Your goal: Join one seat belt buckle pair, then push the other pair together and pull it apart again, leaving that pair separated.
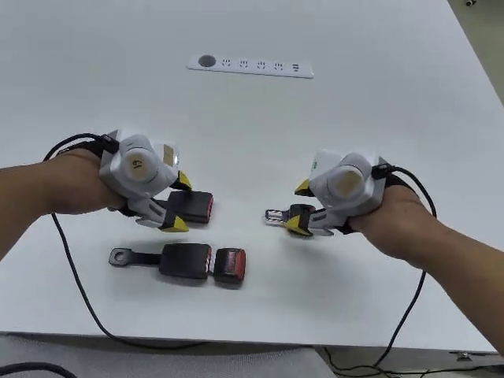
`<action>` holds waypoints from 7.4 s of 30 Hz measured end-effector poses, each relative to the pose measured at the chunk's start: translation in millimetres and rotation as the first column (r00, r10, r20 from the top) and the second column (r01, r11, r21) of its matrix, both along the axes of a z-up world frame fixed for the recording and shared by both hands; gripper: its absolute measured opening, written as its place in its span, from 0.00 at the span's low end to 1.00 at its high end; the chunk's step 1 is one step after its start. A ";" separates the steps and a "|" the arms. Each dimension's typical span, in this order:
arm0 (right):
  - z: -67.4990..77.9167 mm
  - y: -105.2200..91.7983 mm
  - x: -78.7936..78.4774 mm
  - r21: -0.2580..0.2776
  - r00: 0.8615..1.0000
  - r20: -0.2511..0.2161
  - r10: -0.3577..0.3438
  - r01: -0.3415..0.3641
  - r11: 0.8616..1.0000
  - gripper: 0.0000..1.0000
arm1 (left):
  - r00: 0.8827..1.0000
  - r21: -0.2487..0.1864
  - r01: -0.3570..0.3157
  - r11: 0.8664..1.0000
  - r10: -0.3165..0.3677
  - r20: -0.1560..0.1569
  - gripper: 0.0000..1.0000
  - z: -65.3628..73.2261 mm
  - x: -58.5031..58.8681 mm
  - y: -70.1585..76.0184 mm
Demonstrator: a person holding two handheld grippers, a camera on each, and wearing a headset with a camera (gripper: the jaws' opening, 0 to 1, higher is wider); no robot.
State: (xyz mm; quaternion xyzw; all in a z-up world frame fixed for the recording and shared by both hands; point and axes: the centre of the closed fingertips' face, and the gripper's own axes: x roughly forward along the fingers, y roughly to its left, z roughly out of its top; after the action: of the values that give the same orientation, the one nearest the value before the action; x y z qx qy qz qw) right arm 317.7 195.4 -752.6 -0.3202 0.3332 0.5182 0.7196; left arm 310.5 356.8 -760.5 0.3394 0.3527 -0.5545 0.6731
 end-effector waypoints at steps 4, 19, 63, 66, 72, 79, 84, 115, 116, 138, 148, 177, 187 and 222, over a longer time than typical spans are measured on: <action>-9.3 -4.4 -2.7 -0.002 0.999 -0.033 0.012 -0.012 1.000 0.33 | 1.000 0.011 0.021 1.000 -0.021 -0.018 0.43 -7.1 -0.7 1.8; -28.7 -15.1 -6.4 -0.026 0.993 -0.095 0.071 -0.074 0.997 0.33 | 0.999 0.018 0.044 0.999 -0.044 -0.032 0.35 -18.3 7.5 4.4; -25.7 93.7 -2.6 0.055 0.990 -0.069 0.122 -0.118 0.991 0.32 | 0.998 0.043 0.052 0.998 -0.050 -0.042 0.34 -18.5 4.5 3.8; -25.4 101.0 -4.4 0.057 0.987 -0.064 0.145 -0.141 0.988 0.32 | 0.998 0.044 0.053 0.998 -0.051 -0.046 0.34 -18.9 4.6 4.1; -26.0 103.6 -1.4 0.040 0.980 -0.066 0.189 -0.187 0.982 0.31 | 0.996 0.041 0.069 0.997 -0.066 -0.053 0.33 -20.1 5.6 5.3; -25.5 105.6 -2.5 0.035 0.978 -0.073 0.194 -0.192 0.981 0.31 | 0.997 0.032 0.078 0.996 -0.077 -0.031 0.32 -19.4 6.4 6.1; -25.9 108.5 -1.8 0.036 0.979 -0.068 0.193 -0.191 0.981 0.31 | 0.997 0.022 0.068 0.997 -0.067 -0.036 0.32 -18.8 5.3 4.8; -27.6 117.5 -3.0 0.038 0.974 -0.056 0.221 -0.219 0.975 0.31 | 0.995 0.030 0.088 0.996 -0.087 -0.053 0.32 -19.9 4.1 2.2; -27.2 115.4 -2.8 0.036 0.974 -0.055 0.221 -0.220 0.975 0.31 | 0.995 0.029 0.089 0.996 -0.087 -0.055 0.32 -19.9 4.3 2.3; -28.5 43.5 -7.2 -0.018 0.979 -0.056 0.197 -0.198 0.980 0.32 | 0.994 0.049 0.091 0.995 -0.088 -0.066 0.33 -19.0 4.0 2.0; -30.6 5.3 -4.0 -0.034 0.984 -0.082 0.158 -0.162 0.986 0.33 | 0.994 0.051 0.087 0.995 -0.084 -0.064 0.33 -19.2 4.4 1.9; 31.5 4.5 -49.6 0.070 0.997 -0.002 -0.078 0.078 0.995 0.60 | 0.984 -0.082 -0.157 0.984 0.163 0.075 0.67 23.2 -27.2 35.6; 26.0 -15.1 -76.1 0.117 0.980 -0.011 -0.201 0.201 0.973 0.78 | 0.934 -0.134 -0.347 0.928 0.356 0.046 0.85 18.8 -69.8 83.1; 26.8 -25.9 -100.4 0.230 0.935 -0.004 -0.353 0.345 0.910 0.99 | 0.816 -0.249 -0.560 0.790 0.578 -0.001 1.00 33.7 -95.3 133.4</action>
State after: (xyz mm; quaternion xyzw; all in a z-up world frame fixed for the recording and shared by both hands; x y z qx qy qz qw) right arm 217.3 169.6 -725.9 -0.1811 0.3099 0.4097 0.8386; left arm 215.3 490.2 -726.8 0.1549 0.3440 -0.3512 0.8570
